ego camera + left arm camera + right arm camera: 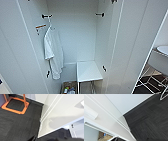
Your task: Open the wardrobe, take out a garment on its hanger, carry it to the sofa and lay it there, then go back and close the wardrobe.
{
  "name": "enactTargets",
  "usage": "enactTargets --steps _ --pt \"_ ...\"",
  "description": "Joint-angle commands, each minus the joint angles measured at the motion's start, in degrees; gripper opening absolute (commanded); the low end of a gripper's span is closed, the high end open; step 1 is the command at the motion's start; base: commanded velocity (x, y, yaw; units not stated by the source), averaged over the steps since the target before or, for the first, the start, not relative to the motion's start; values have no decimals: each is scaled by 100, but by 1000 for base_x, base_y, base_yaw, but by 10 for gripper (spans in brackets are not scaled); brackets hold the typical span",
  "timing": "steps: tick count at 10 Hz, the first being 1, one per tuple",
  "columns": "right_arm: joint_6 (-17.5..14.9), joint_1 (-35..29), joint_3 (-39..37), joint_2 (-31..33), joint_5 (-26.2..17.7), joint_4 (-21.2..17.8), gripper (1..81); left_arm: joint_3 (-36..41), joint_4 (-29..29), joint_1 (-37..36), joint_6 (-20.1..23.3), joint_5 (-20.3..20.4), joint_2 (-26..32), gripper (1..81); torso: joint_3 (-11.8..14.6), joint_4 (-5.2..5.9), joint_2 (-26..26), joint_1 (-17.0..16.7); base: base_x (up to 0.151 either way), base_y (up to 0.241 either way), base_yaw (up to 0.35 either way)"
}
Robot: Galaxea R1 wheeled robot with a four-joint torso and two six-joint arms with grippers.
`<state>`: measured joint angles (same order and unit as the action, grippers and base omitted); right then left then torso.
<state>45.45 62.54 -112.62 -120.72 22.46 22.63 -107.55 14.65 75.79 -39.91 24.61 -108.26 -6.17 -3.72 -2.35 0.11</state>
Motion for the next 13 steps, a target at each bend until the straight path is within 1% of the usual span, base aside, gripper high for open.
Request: enactTargets --steps 1,2,3,4,6,7,8,9,10,11,12,13 --pt "956 -1193 -225 801 -22 13 811 -170 46 -901 -604 -97 788 811 0 0 0 0 0 0 0" --pt "1348 -1466 -113 897 -30 40 811 -257 46 -1156 -891 -114 840 811 0 0 0 0 0 0 0" --pt "1572 -1722 39 960 -31 40 811 -337 55 -1463 -1123 -192 858 811 -2 0 0 0 0 0 0" --pt "1765 -2053 258 968 -161 49 811 -320 73 -1816 -1177 -422 867 811 -2 0 0 0 0 0 0" --pt "1827 -2661 549 793 -734 49 811 -223 231 -2456 -1194 -1011 779 811 -7 0 2 2 0 0 0" --pt "1836 -2881 593 636 -961 23 811 -135 284 -2775 -1194 -1310 744 811 -7 0 2 2 0 0 0" --pt "1914 -3014 628 487 -1084 14 811 -22 293 -3020 -1194 -1475 735 811 -7 0 5 5 0 0 0" --pt "2002 -3084 680 319 -1120 -13 811 179 301 -3275 -1194 -1729 692 811 -9 0 5 5 0 0 0" --pt "2090 -3094 742 119 -1129 -21 811 372 405 -3565 -1186 -2079 571 811 -9 0 7 7 0 0 0" --pt "2144 -3041 795 -77 -1129 -13 811 645 529 -3768 -1186 -2459 376 811 -11 0 7 9 0 0 0" --pt "2135 -2917 926 -322 -1121 66 811 970 643 -3839 -1177 -2750 43 811 -11 0 9 9 0 0 0" --pt "2135 -2777 1023 -473 -1077 119 811 1183 776 -3848 -1168 -2945 -223 811 -13 0 9 11 0 0 0"
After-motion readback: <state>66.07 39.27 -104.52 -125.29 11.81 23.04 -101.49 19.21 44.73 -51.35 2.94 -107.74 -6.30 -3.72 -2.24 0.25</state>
